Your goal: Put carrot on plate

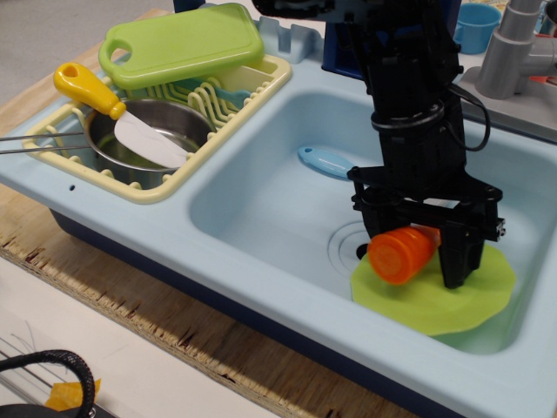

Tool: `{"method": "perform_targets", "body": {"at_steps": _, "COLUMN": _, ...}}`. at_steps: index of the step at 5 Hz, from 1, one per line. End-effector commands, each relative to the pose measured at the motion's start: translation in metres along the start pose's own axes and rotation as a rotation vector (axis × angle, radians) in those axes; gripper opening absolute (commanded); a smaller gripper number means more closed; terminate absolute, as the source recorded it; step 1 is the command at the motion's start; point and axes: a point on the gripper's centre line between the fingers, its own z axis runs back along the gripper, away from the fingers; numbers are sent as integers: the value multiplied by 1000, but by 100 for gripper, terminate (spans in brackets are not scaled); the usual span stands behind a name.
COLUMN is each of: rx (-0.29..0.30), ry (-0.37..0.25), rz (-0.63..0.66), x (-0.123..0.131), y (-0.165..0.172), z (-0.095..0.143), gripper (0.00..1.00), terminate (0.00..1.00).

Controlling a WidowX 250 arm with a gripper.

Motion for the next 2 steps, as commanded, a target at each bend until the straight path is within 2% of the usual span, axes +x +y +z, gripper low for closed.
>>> {"method": "perform_targets", "body": {"at_steps": 1, "rx": 3, "ry": 26, "rz": 4, "x": -4, "y": 3, "z": -7, "gripper": 100, "terminate": 0}}
{"method": "perform_targets", "body": {"at_steps": 2, "rx": 3, "ry": 26, "rz": 4, "x": -4, "y": 3, "z": -7, "gripper": 100, "terminate": 100}}
